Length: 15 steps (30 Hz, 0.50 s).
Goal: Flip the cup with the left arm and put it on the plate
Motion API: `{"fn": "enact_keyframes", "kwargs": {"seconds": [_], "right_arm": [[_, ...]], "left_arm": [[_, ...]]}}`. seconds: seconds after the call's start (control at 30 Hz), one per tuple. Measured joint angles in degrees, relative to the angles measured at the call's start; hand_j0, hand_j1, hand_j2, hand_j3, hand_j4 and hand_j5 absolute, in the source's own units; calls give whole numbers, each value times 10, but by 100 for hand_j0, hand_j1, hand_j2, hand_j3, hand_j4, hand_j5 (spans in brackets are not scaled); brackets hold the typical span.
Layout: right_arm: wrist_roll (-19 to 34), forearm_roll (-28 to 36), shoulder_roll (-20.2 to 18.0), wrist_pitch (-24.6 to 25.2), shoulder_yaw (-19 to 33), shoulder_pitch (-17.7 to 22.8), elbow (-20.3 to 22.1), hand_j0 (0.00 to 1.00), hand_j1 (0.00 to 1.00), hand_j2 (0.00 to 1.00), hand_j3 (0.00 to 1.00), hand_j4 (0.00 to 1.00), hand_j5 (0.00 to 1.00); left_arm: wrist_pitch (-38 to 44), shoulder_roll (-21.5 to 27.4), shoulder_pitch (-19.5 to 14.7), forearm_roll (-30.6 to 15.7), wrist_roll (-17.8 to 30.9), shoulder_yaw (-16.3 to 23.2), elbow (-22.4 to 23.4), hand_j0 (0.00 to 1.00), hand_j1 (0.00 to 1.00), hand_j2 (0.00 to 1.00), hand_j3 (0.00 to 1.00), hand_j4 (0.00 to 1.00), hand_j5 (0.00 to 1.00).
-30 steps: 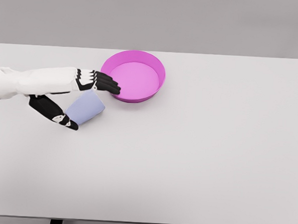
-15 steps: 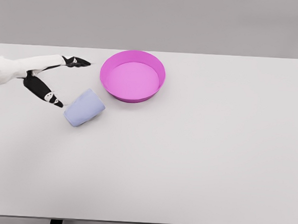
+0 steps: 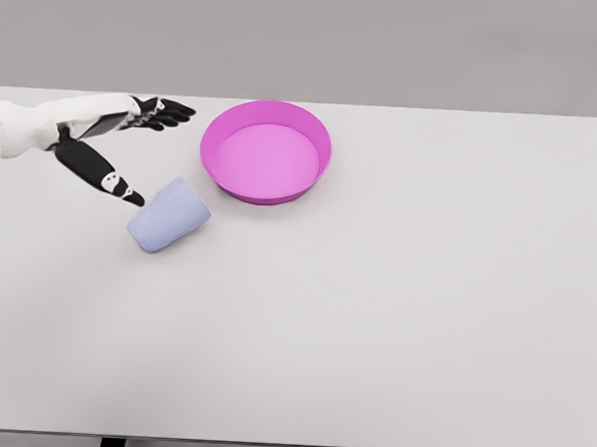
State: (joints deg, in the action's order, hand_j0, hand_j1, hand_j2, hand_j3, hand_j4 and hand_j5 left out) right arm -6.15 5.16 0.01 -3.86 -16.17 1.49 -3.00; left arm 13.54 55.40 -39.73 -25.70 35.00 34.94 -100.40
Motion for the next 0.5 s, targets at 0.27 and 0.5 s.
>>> {"fn": "enact_keyframes", "kwargs": {"seconds": [0.27,0.5], "right_arm": [[0,0,0,0,0,0,0,100,100,100,100,100,100],[0,0,0,0,0,0,0,100,100,100,100,100,100]], "left_arm": [[0,-19,7,-16,0,-3,45,100,100,100,100,100,100],[6,-25,3,-19,0,2,50,100,100,100,100,100,100]]}}
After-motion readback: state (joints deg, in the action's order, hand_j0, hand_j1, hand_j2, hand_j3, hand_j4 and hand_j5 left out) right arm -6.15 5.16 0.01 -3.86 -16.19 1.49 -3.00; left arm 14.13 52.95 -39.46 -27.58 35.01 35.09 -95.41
